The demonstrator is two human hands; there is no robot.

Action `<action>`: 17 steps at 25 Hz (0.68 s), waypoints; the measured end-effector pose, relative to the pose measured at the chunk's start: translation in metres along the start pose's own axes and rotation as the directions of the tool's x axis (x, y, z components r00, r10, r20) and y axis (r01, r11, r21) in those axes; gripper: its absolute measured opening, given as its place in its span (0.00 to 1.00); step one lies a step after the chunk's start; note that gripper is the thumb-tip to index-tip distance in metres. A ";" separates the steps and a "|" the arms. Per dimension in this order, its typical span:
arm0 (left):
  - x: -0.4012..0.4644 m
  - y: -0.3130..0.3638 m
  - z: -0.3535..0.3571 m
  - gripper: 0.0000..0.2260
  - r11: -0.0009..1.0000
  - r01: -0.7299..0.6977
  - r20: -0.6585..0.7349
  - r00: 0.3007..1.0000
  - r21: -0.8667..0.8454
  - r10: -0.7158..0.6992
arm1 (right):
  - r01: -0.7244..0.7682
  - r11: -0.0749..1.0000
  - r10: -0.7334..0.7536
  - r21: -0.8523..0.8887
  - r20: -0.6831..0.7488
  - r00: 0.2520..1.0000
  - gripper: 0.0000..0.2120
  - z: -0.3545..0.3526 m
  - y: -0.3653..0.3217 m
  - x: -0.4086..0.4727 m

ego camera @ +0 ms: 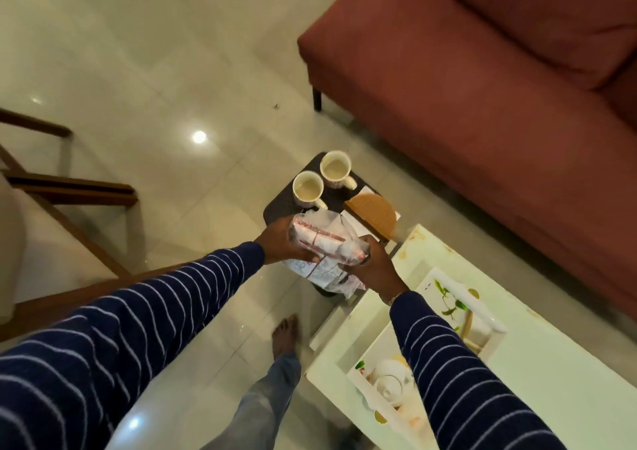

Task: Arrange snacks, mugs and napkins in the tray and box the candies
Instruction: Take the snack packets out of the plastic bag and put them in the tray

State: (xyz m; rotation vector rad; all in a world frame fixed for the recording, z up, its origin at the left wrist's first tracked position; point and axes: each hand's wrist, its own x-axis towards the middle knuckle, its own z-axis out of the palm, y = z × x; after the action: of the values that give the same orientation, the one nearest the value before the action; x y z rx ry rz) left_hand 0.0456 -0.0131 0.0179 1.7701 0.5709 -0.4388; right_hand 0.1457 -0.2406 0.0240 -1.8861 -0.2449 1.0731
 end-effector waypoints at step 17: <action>-0.177 0.385 0.154 0.31 0.971 -0.074 0.207 0.971 -0.226 0.122 | 0.440 0.882 -0.471 -0.171 -0.369 0.801 0.13 -0.255 -0.116 -0.349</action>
State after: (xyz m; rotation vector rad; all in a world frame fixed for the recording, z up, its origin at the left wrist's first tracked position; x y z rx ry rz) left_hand 0.1271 -0.2709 0.3790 1.5100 0.3570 -0.4774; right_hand 0.1590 -0.5281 0.3671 -1.9312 -0.4792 0.3391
